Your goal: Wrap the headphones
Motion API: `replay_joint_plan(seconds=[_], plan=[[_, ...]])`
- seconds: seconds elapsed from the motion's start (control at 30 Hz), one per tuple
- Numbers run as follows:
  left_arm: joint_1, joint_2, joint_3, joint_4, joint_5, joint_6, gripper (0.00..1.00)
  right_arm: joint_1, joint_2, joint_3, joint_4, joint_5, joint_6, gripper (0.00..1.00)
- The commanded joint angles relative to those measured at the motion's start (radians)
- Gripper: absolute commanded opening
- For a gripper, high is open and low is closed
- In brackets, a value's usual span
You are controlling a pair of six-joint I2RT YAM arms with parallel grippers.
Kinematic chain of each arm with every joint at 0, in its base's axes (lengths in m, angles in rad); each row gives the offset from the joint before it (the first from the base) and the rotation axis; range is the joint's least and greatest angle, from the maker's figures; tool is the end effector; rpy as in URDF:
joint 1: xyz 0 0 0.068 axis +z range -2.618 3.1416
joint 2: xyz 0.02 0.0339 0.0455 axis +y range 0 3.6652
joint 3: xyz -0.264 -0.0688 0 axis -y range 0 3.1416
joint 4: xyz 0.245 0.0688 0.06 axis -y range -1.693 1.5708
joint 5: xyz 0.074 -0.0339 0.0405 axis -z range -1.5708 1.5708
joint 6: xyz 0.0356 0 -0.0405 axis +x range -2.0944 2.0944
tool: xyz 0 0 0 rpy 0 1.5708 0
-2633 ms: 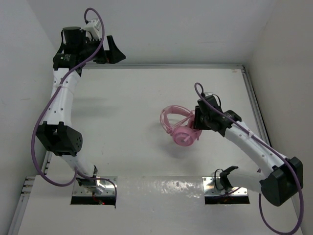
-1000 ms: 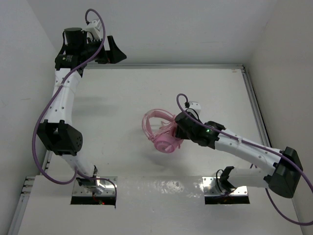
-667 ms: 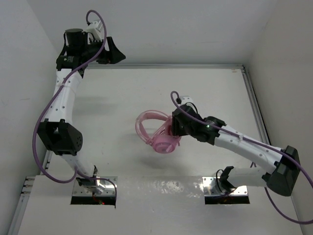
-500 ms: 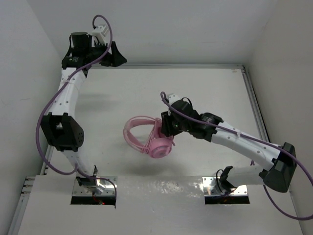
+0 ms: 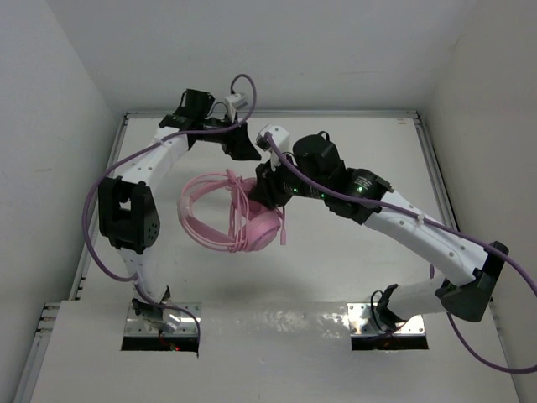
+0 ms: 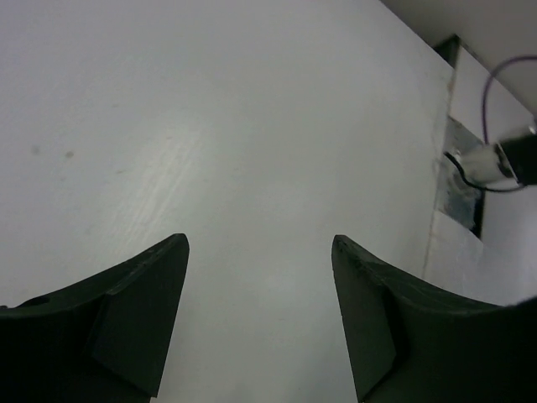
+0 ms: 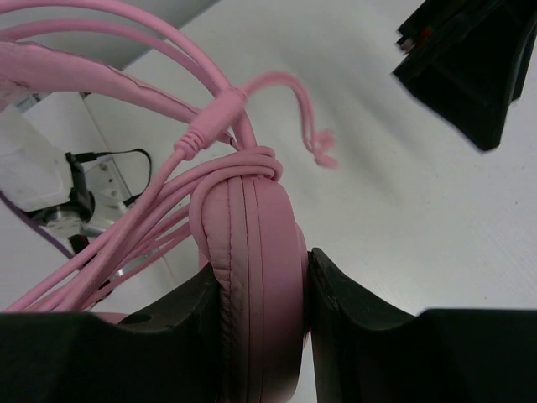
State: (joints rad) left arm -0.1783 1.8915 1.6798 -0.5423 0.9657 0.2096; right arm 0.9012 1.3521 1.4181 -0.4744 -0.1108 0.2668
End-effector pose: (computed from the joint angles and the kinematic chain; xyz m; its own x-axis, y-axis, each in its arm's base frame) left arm 0.4121 -0.1040 0.3067 -0.5152 0.2131 -0.8301 0.8160 0.4183 -0.3990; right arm 0.1854 0.2405 0.4038 -0.4598 -0.1587 -0.8737 -0.7475 0.6004 0.2843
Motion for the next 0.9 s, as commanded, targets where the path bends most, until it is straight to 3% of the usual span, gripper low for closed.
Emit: replay_joint_plan(seconds=[0.0,0.27,0.5,0.7,0.87], plan=[[-0.041,-0.086,-0.006,-0.103,0.177,0.206,0.66,-0.033,-0.005,-0.005,0.132,0.045,0.023,0.00],[-0.164,-0.065,-0.057,-0.392,0.122,0.436,0.65,-0.159,-0.079,-0.200,0.330,0.069,0.149,0.00],[-0.201,-0.037,-0.155,-0.377,0.145,0.424,0.62,-0.171,-0.183,-0.482,0.453,0.074,0.281,0.00],[-0.201,-0.032,-0.147,-0.279,0.082,0.317,0.60,-0.166,-0.234,-0.579,0.496,0.054,0.331,0.00],[-0.198,-0.034,-0.112,-0.216,0.001,0.261,0.65,-0.073,-0.242,-0.581,0.445,0.042,0.313,0.00]])
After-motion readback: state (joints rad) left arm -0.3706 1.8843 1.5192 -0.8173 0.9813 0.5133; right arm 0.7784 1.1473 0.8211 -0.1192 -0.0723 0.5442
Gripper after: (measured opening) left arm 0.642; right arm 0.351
